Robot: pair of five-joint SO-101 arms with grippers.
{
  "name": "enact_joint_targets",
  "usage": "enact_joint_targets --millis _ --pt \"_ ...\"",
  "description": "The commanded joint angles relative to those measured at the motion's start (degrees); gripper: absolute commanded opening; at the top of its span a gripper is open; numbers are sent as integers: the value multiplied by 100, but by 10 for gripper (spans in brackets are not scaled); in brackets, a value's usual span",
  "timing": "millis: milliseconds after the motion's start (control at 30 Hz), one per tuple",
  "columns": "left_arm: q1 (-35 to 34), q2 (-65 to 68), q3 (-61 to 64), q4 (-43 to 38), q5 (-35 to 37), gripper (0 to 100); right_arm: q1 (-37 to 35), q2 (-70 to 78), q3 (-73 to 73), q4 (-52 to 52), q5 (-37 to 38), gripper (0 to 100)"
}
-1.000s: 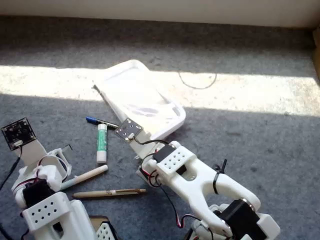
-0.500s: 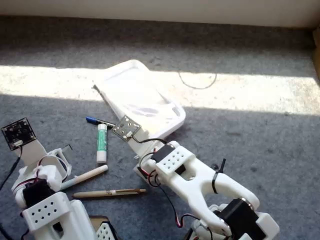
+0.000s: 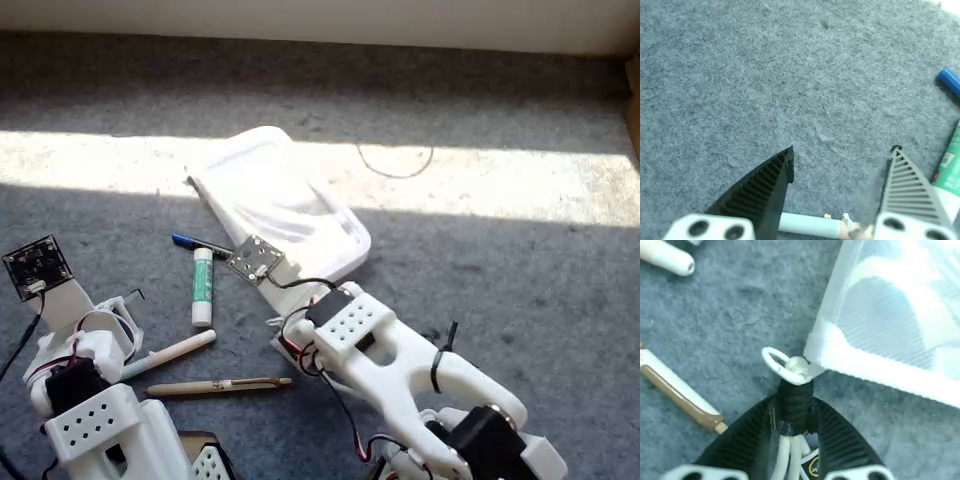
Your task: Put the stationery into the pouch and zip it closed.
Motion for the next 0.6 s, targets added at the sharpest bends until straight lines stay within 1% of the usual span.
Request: enact_joint_targets --millis 0,67,167,233,333,433,567 --pt "66 -84 -101 -88 26 286 -31 -1042 -382 330 79 5" --pt "207 -84 -189 -53 26 307 -31 -1481 -382 470 211 5" --pt "418 -84 -268 -44 53 367 -31 -2000 -391 549 334 5" --pt "611 -84 -338 -44 62 372 -31 -2264 -400 541 343 5" --pt "980 -84 -673 343 62 373 -31 -2484 -629 567 343 5" --pt "1490 -84 -1121 818 62 375 -31 -2615 -971 567 343 5" --pt "1912 -84 -1736 1152 70 376 -31 -2633 -1499 567 334 5"
